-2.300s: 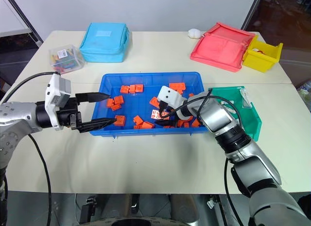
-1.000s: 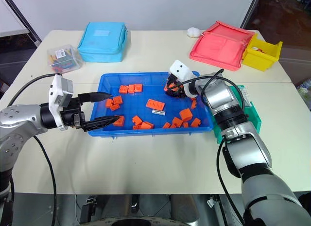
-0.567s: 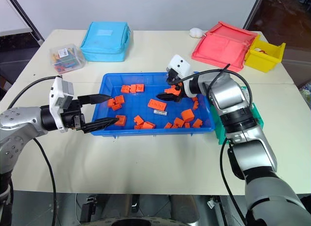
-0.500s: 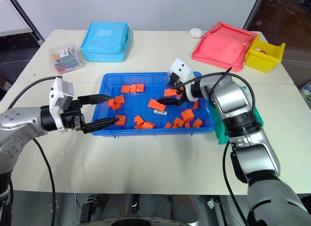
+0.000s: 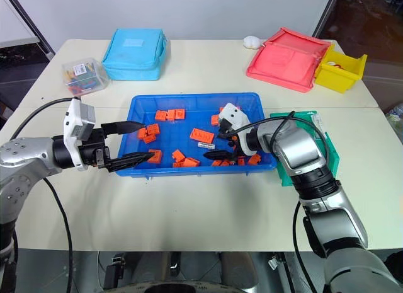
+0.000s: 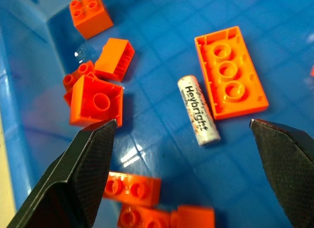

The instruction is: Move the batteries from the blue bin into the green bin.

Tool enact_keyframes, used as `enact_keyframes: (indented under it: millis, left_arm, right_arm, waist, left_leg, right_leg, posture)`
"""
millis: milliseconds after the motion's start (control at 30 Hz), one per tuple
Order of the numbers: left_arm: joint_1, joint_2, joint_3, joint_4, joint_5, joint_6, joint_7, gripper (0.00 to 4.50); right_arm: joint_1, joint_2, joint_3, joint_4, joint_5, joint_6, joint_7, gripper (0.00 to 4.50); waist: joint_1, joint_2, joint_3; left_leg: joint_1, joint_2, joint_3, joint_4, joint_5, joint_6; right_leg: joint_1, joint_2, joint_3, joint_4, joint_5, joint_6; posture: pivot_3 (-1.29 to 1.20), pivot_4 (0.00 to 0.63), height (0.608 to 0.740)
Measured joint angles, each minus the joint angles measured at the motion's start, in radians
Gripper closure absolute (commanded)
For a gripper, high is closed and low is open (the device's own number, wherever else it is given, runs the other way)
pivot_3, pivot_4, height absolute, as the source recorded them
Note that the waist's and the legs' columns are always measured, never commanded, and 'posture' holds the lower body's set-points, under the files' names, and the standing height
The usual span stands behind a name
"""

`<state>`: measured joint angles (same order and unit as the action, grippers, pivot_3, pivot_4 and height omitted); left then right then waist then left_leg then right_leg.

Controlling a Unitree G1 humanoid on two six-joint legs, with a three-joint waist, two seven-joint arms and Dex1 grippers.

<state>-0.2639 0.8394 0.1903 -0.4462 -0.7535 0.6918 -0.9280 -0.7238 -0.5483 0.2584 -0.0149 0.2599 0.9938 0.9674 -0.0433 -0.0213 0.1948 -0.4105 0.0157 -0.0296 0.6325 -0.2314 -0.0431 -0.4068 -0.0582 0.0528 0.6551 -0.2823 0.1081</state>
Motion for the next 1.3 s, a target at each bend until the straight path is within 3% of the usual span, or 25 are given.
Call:
enact_keyframes:
  millis: [133,200,267,467,700,900,1067,1300]
  left_arm:
    - [0.001,0.000,0.000,0.000,0.000,0.000,0.008,0.00]
    - [0.003,0.000,0.001,-0.001,0.000,0.000,0.013,0.00]
    - [0.004,-0.001,0.001,-0.001,-0.001,0.000,0.017,0.00]
    - [0.012,-0.008,0.002,-0.007,-0.001,0.000,0.035,0.00]
    - [0.015,-0.014,0.002,-0.008,-0.001,-0.001,0.043,0.00]
    - [0.011,-0.016,0.001,-0.007,-0.008,-0.001,0.031,0.00]
    - [-0.073,-0.053,-0.015,0.022,-0.022,-0.009,0.012,0.00]
    - [-0.186,-0.100,-0.081,0.095,-0.023,-0.009,-0.048,0.00]
  right_arm:
    - [0.000,0.027,0.015,0.068,-0.011,-0.028,-0.024,0.05]
    - [-0.012,0.036,0.025,0.104,-0.022,-0.061,-0.031,0.56]
    - [-0.025,0.037,0.043,0.131,-0.045,-0.095,-0.034,1.36]
    - [-0.029,0.037,0.080,0.155,-0.085,-0.168,-0.027,4.43]
    - [-0.032,0.032,0.081,0.156,-0.096,-0.172,-0.017,4.47]
    - [-0.089,-0.043,0.041,0.112,-0.089,-0.142,-0.009,4.47]
    - [-0.188,-0.182,-0.105,0.032,-0.038,-0.069,0.003,4.47]
    - [-0.065,-0.411,-0.223,-0.029,-0.007,0.009,0.025,4.47]
  waist:
    - [0.000,0.000,0.000]
    - [0.000,0.000,0.000]
    - [0.000,0.000,0.000]
    - [0.000,0.000,0.000]
    - [0.000,0.000,0.000]
    - [0.001,0.000,0.000]
    - [0.011,0.000,0.000]
    - [0.027,0.000,0.000]
  left_leg:
    - [0.000,0.000,0.000,0.000,0.000,0.000]
    - [0.000,0.000,0.000,0.000,0.000,0.000]
    - [0.000,0.000,0.000,0.000,0.000,0.000]
    - [0.000,0.000,0.000,0.000,0.000,0.000]
    - [0.000,0.000,0.000,0.000,0.000,0.000]
    - [0.000,0.000,0.000,0.000,0.000,0.000]
    - [0.000,0.000,0.000,0.000,0.000,0.000]
    - [0.000,0.000,0.001,0.000,0.000,0.000]
  right_leg:
    - [0.000,0.000,0.000,0.000,0.000,0.000]
    - [0.000,0.000,0.000,0.000,0.000,0.000]
    - [0.000,0.000,0.000,0.000,0.000,0.000]
    - [0.000,0.000,0.000,0.000,0.000,0.000]
    - [0.000,0.000,0.000,0.000,0.000,0.000]
    - [0.000,0.000,0.000,0.000,0.000,0.000]
    - [0.001,-0.001,0.000,-0.001,0.000,0.000]
    - [0.001,0.000,0.000,-0.003,0.000,0.000]
  posture:
    - [0.00,0.150,0.740]
    - [0.00,0.150,0.740]
    - [0.00,0.150,0.740]
    - [0.00,0.150,0.740]
    - [0.00,0.150,0.740]
    - [0.00,0.150,0.740]
    - [0.00,0.150,0.740]
    - [0.00,0.150,0.740]
